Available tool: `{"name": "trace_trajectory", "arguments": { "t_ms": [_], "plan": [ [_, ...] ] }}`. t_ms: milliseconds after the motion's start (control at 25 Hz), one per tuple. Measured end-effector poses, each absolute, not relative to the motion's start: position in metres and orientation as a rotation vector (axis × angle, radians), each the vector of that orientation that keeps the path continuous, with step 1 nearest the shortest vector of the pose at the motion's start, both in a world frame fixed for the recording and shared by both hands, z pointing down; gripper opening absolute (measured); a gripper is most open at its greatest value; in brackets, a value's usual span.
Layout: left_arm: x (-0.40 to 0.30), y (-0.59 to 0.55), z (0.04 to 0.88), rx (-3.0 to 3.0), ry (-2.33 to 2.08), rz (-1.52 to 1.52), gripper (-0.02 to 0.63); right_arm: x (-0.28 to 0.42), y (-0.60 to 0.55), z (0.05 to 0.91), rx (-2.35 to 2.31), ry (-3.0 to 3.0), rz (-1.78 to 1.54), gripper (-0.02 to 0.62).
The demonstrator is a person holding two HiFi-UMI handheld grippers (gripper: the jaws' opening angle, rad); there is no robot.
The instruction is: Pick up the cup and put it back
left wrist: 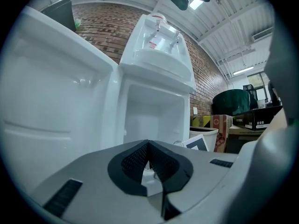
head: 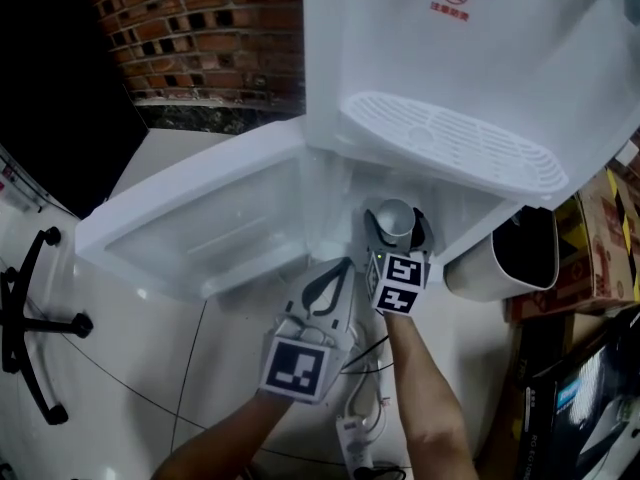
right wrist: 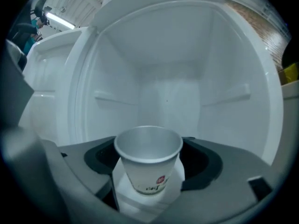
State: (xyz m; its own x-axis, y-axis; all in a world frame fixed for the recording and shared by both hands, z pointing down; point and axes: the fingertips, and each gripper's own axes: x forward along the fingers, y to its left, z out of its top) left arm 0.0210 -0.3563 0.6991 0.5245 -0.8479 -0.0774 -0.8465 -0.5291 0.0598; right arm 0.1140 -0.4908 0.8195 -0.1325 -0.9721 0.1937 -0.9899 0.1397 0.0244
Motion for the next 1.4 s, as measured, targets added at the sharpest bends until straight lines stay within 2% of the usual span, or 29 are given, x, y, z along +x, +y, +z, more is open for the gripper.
{"name": "trace_trajectory", "arguments": {
  "t_ms": [40,200,280,720,800,880,920,960,1080,1400],
  "plan": [
    [0.021,-0.356,0.7,2.731,-1.517,-0.149,0.002,0.114,-0.491,0.822,1.942,-2.242,0.178,0.41],
    [0.02,-0.353,0.701,2.731,-1.514,-0.139,0.002,0.113,-0.49,0.828,1.919,-2.225,0.198,0.41],
    [0.018,-0.353,0.703,2.725,-1.515,-0.131,0.002,0.113,-0.489,0.827,1.919,-2.231,0.185,0.433],
    [0.026,-0.346,0.698,2.745,-1.512,-0.106,0.002,0.121,-0.43,0.786,2.031,-2.262,0.126,0.424],
    [0.032,-0.344,0.695,2.758,-1.499,-0.087,0.002,0.115,-0.413,0.771,2.013,-2.276,0.072,0.313],
    [0.039,-0.341,0.687,2.775,-1.476,-0.084,0.002,0.108,-0.4,0.749,1.982,-2.299,0.013,0.101],
    [0.04,-0.338,0.681,2.779,-1.467,-0.084,0.002,0.105,-0.394,0.738,1.968,-2.313,-0.002,0.085],
    [0.04,-0.336,0.674,2.782,-1.461,-0.082,0.002,0.102,-0.388,0.727,1.958,-2.326,-0.004,0.041],
    [0.04,-0.329,0.643,2.819,-1.445,-0.054,0.002,0.1,-0.37,0.692,1.961,-2.342,0.034,0.005],
    [0.023,-0.299,0.526,2.873,-1.461,-0.021,0.002,0.075,-0.316,0.577,1.927,-2.395,0.107,0.005]
  ]
}}
